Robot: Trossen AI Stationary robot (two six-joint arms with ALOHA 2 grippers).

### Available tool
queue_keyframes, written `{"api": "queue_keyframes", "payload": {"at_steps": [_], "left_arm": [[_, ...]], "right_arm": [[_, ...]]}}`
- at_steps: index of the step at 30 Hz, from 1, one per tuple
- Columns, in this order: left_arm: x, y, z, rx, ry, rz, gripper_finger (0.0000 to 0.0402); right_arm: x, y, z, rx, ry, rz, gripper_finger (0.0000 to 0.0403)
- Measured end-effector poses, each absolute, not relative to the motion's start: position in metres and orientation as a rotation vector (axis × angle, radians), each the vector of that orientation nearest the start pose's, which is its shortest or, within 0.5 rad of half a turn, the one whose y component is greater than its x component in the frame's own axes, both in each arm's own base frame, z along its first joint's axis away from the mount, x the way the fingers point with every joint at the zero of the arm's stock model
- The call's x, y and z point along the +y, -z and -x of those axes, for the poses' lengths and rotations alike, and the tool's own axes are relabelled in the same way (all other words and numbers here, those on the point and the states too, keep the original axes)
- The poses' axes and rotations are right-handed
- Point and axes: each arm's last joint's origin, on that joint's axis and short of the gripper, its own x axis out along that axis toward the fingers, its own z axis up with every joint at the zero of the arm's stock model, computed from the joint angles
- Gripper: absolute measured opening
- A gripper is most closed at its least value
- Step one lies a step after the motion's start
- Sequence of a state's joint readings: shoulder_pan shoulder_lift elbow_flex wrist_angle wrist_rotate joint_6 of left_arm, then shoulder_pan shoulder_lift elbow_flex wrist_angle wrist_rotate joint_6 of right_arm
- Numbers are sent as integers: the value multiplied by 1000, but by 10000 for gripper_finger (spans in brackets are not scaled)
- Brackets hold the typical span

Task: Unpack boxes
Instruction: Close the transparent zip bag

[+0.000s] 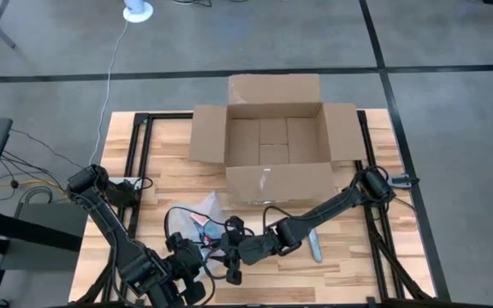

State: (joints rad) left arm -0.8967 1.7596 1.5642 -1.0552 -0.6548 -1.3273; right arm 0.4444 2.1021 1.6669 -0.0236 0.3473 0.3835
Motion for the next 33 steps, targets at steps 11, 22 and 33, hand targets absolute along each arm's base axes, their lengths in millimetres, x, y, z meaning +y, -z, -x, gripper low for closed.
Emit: {"api": "queue_keyframes", "payload": {"at_steps": [11,22,33], "left_arm": [[-272,-288,-221,823,-335,345,0],[-286,-288,-208,866,-248,367,0],[-296,-296,-194,763,-249,361,0]], "right_arm": [[197,-249,-445,454,-28,-97,4],[188,-310,-447,504,-43,53,0],[172,-308,-431,781,-21,181,0]]}}
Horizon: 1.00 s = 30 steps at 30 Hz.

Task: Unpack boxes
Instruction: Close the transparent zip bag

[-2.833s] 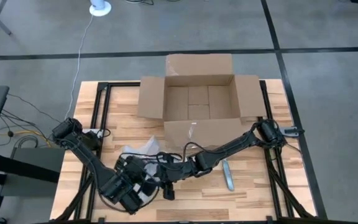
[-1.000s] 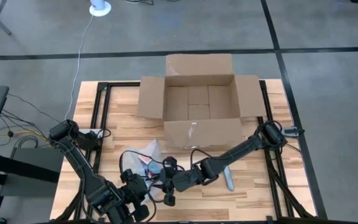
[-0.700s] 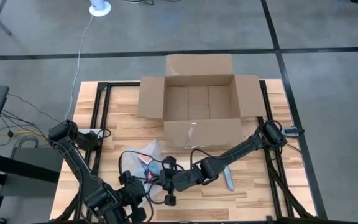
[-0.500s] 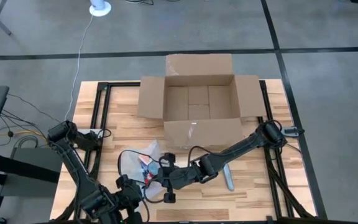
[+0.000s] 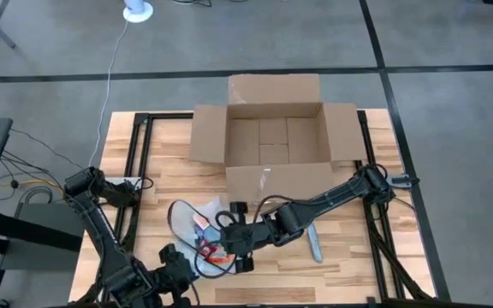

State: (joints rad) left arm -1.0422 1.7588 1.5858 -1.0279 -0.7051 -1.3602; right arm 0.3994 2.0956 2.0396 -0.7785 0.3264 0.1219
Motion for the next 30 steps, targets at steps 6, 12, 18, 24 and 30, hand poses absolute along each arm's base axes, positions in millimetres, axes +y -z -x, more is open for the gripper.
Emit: {"api": "queue_keyframes", "payload": {"at_steps": [6,12,18,24,30], "left_arm": [[-296,-306,-189,689,-282,345,0],[-282,-306,-208,677,-333,324,0],[-268,-305,-223,702,-377,287,42],[-258,-312,-233,771,-402,423,123],[-244,-324,-241,784,-492,562,169]], "right_arm": [[171,-310,-434,742,-7,196,1],[172,-312,-436,716,-8,188,1],[173,-312,-436,713,-17,184,1],[173,-312,-435,718,-20,179,1],[173,-312,-435,718,-20,178,1]]}}
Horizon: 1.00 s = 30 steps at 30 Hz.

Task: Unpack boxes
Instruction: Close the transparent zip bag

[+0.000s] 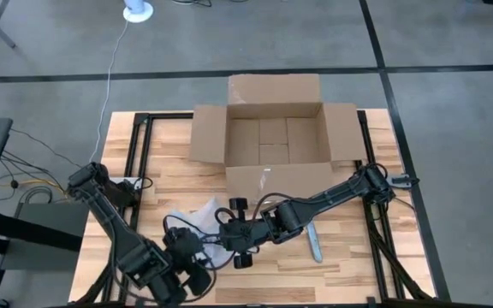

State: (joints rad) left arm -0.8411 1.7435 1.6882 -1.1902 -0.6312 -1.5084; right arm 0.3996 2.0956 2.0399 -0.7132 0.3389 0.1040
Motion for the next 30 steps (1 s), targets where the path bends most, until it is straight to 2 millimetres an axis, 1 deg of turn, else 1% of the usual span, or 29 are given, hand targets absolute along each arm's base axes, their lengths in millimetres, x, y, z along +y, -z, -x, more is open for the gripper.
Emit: {"api": "queue_keyframes", "payload": {"at_steps": [2,8,11,13,15,21,25,30], "left_arm": [[-241,-327,-245,777,-496,580,170],[-232,-327,-255,797,-513,598,165],[-233,-328,-259,793,-476,621,165],[-235,-333,-260,797,-456,642,165],[-238,-337,-259,807,-426,683,165],[-247,-340,-255,824,-395,749,164],[-248,-337,-259,819,-390,749,164],[-238,-326,-263,854,-473,693,164]], "right_arm": [[173,-312,-435,718,-21,178,1],[174,-312,-435,718,-24,183,0],[174,-312,-435,720,-24,181,0],[173,-311,-434,733,-23,185,0],[173,-310,-434,747,-21,189,0],[167,-308,-433,776,-9,196,0],[167,-308,-433,781,-8,198,0],[168,-307,-432,786,-10,201,0]]}}
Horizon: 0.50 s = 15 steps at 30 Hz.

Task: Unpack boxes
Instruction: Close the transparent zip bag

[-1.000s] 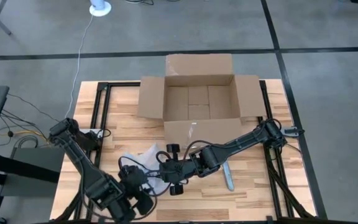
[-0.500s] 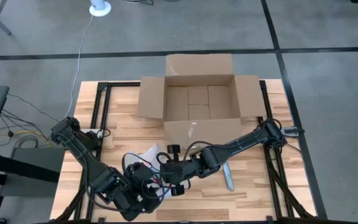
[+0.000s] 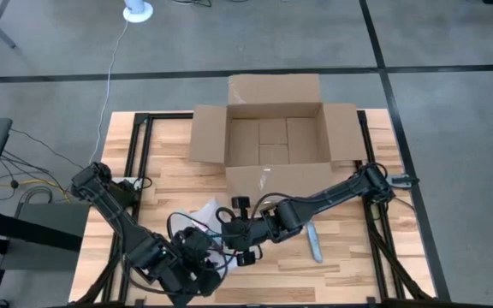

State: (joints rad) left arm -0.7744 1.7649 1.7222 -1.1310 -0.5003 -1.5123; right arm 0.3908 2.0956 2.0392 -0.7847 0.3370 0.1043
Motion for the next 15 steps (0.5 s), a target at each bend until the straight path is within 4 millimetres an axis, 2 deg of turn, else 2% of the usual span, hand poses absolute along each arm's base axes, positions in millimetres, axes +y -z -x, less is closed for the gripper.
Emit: {"api": "queue_keyframes", "payload": {"at_steps": [10,15], "left_arm": [[-240,-324,-276,828,-431,711,164],[-242,-307,-283,880,-467,692,164]], "right_arm": [[167,-305,-430,812,-8,210,0],[167,-305,-431,812,-9,215,0]]}}
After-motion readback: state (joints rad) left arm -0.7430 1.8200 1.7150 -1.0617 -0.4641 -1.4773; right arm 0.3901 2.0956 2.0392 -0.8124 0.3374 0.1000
